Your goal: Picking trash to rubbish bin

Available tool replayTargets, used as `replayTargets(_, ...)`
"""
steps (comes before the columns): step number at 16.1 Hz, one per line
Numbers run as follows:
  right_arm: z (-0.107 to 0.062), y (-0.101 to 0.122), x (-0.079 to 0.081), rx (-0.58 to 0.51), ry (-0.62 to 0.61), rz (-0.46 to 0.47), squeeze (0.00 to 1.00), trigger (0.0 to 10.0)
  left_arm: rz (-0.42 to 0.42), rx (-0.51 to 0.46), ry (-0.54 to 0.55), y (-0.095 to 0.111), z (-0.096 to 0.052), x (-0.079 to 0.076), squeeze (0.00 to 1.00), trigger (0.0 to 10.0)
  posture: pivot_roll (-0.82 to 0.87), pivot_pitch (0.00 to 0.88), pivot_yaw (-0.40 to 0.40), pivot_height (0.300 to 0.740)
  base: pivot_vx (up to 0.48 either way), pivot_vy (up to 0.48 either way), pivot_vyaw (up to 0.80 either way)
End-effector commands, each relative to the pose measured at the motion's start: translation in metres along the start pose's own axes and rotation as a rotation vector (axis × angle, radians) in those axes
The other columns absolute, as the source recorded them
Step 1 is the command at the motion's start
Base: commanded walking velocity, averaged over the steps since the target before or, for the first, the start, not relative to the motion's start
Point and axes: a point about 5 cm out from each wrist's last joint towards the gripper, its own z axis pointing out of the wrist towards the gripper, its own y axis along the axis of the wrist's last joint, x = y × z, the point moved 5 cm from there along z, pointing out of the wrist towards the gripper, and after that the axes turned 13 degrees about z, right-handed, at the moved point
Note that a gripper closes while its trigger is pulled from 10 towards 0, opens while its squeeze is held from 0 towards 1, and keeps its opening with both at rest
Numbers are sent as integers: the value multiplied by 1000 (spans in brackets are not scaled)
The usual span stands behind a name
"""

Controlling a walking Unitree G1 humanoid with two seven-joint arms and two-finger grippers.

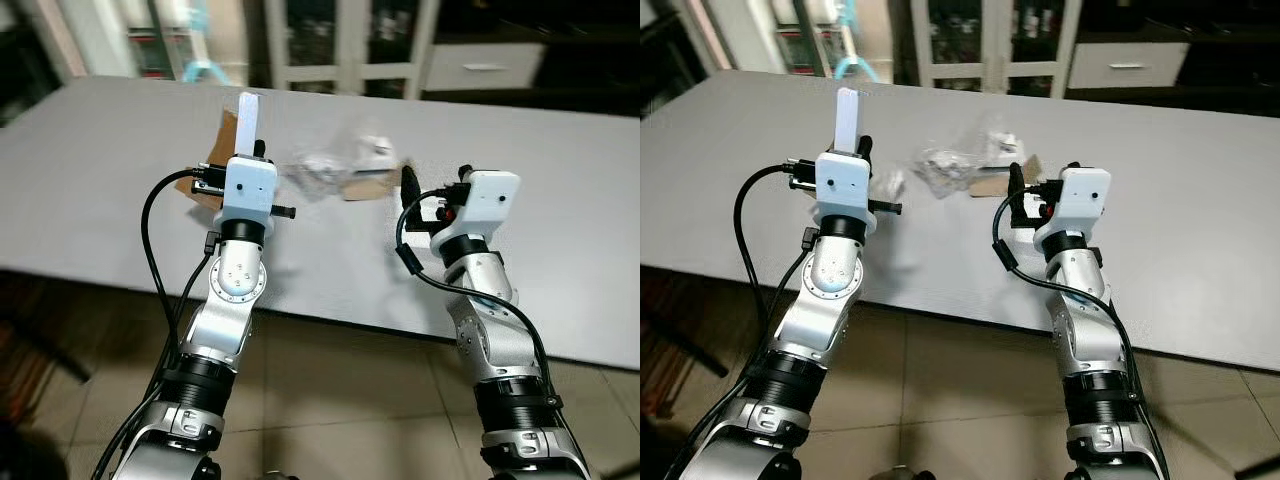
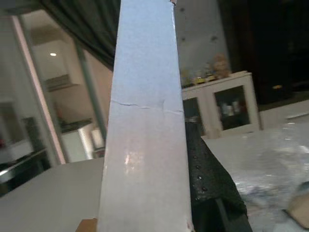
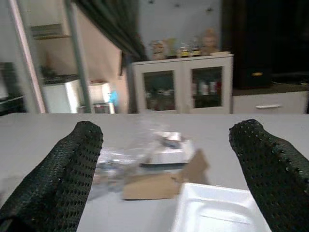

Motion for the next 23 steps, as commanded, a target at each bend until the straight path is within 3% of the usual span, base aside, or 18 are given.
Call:
replayTargets(1, 2, 1, 4, -4, 10, -3, 0, 10000, -5, -15, -9, 4, 3, -1, 0, 10000, -97, 0, 69, 740, 0, 0, 800)
replayTargets(23, -1, -8, 3, 40, 18, -6, 0, 10000, 0, -6, -1, 7, 6, 1, 0, 10000, -86, 45, 55, 740, 0, 0, 800)
